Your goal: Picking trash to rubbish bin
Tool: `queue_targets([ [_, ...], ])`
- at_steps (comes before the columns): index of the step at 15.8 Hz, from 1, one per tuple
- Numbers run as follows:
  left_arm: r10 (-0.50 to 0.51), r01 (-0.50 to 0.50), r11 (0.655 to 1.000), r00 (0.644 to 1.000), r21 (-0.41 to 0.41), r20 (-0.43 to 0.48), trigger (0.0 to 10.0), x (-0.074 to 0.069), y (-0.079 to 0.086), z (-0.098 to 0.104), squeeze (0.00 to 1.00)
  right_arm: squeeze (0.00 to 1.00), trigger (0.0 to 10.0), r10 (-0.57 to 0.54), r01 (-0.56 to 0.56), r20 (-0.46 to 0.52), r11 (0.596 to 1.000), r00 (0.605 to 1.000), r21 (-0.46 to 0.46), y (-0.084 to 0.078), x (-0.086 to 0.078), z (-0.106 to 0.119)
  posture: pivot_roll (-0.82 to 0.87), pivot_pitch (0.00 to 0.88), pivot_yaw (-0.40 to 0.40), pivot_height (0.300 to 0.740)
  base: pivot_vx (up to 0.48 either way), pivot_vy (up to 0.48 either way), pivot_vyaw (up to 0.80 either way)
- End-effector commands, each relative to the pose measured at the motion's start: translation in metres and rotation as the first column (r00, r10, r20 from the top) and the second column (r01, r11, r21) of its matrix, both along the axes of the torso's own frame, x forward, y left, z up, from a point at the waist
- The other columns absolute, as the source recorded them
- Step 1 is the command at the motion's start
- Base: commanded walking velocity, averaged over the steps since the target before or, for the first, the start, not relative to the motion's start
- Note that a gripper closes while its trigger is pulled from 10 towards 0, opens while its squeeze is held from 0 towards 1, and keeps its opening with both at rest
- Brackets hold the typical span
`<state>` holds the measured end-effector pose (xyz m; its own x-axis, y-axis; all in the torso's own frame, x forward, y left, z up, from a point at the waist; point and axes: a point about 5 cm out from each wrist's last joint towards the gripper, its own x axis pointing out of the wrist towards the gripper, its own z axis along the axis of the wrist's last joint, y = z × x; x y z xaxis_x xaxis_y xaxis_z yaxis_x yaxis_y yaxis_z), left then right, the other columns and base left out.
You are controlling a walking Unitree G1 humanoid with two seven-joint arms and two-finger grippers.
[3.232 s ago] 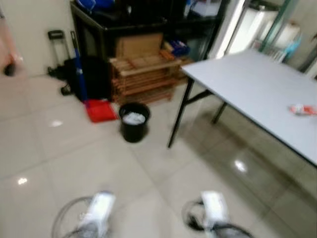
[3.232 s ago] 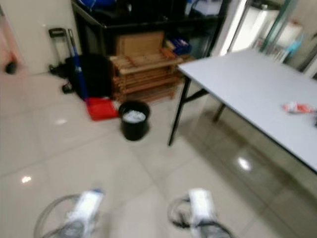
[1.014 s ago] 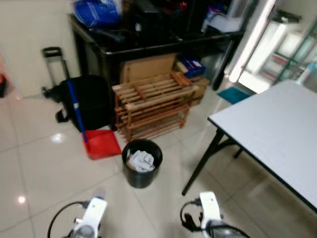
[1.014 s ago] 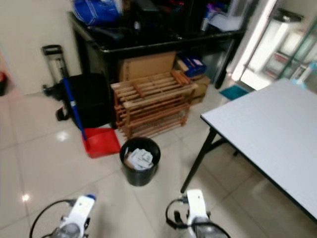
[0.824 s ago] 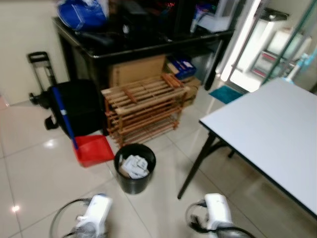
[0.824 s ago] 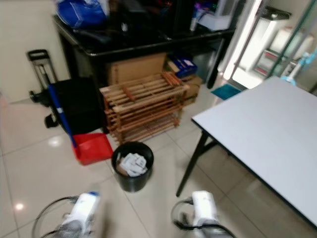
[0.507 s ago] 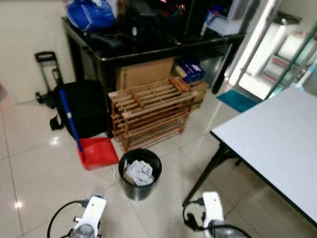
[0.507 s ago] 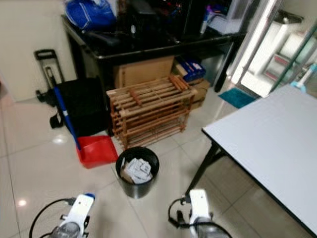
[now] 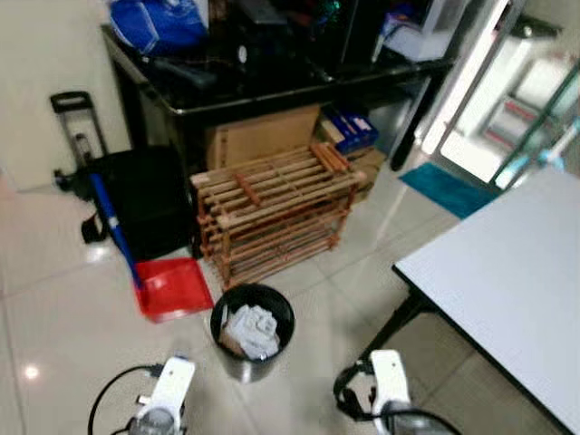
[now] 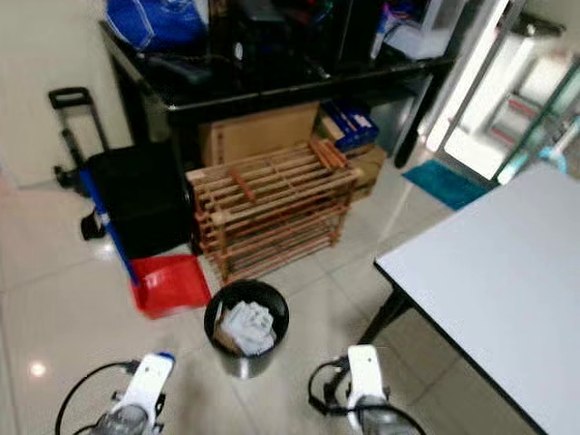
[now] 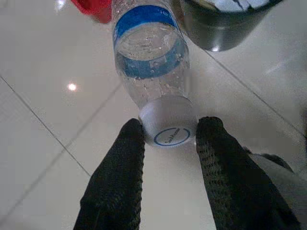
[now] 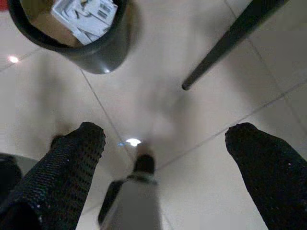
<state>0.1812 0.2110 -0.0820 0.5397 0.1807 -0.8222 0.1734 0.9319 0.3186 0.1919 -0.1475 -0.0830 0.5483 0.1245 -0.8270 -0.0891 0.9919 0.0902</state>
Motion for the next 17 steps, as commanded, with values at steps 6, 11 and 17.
queue_targets([
  [6,-0.013,0.014,0.999,1.0,-0.036,0.015,10.0,0.0057,-0.0158,0.0001,0.0,0.0,10.0,-0.018,0.018,-0.004,0.999,1.0,-0.043,-0.0173,-0.0004,0.0004,-0.05,0.05,-0.11,0.74,0.366,0.0,0.0],
  [11,-0.012,0.012,0.999,1.0,-0.036,0.014,10.0,0.0054,-0.0163,-0.0001,0.0,0.0,10.0,-0.017,0.017,-0.005,0.999,1.0,-0.04,-0.0169,-0.0007,0.0003,-0.05,0.052,-0.109,0.74,0.363,0.0,0.0],
  [17,-0.009,0.01,0.999,1.0,-0.038,0.017,10.0,0.0056,-0.0179,-0.0002,0.0,0.0,10.0,0.004,-0.004,-0.004,0.999,1.0,-0.037,-0.0166,-0.0007,0.0004,-0.05,0.055,-0.115,0.74,0.347,0.0,0.0],
])
